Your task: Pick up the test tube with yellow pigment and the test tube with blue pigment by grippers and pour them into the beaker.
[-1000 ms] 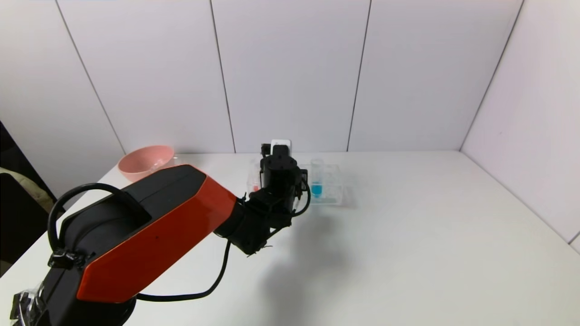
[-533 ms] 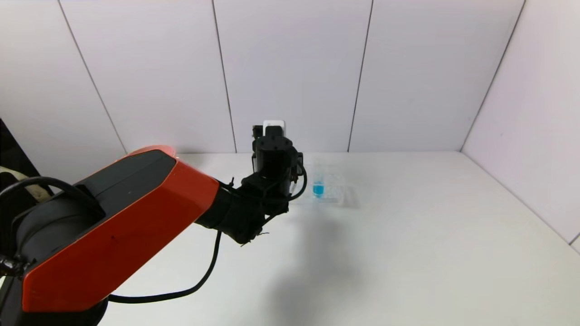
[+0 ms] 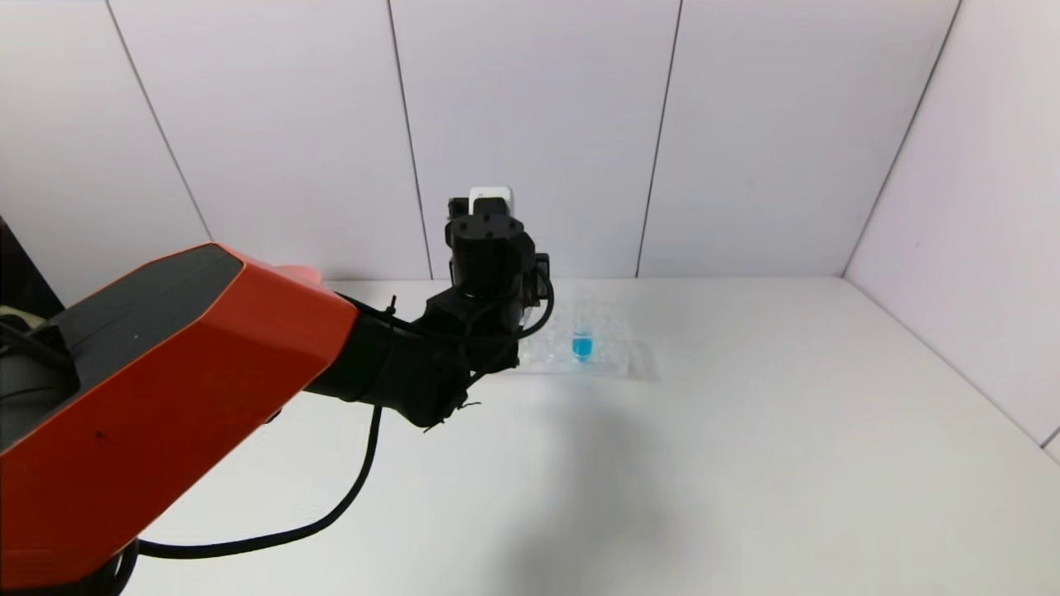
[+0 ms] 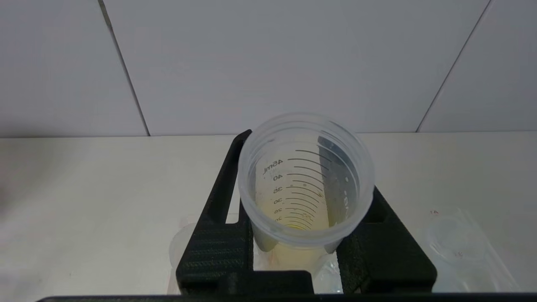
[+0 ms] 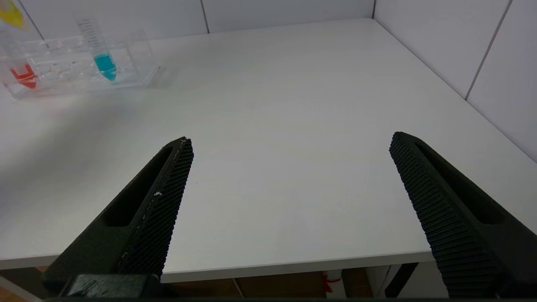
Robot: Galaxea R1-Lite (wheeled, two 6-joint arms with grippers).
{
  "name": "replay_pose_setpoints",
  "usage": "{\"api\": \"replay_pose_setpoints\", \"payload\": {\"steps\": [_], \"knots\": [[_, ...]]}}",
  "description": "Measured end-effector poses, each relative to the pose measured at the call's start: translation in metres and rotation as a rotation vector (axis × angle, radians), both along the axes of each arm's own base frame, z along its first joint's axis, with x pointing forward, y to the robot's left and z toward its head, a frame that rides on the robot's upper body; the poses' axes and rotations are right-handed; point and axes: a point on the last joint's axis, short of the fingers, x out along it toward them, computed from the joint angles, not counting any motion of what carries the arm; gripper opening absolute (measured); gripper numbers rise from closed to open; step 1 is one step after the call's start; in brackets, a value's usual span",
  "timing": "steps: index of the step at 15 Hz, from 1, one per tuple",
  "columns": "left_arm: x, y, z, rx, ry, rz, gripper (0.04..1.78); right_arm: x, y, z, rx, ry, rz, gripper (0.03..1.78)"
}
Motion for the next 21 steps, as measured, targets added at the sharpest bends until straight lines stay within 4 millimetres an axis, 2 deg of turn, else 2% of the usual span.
{"api": "replay_pose_setpoints", "payload": {"steps": [6, 9, 12, 16, 21], "knots": [[-0.017, 0.014, 0.037, -0.002, -0.003, -0.001, 0.54, 0.0, 0.0, 0.0, 0.0, 0.0, 0.0, 1.71], [-0.027, 0.031, 0.058, -0.002, -0.002, 0.014, 0.54, 0.0, 0.0, 0.0, 0.0, 0.0, 0.0, 1.71], [-0.033, 0.061, 0.065, -0.003, 0.003, 0.056, 0.54, 0.0, 0.0, 0.0, -0.001, 0.0, 0.0, 1.71], [-0.034, 0.114, 0.066, -0.003, 0.02, 0.145, 0.54, 0.0, 0.0, 0.0, 0.0, 0.0, 0.0, 1.71], [-0.036, 0.182, 0.078, -0.003, 0.008, 0.255, 0.54, 0.0, 0.0, 0.0, 0.0, 0.0, 0.0, 1.71]]}}
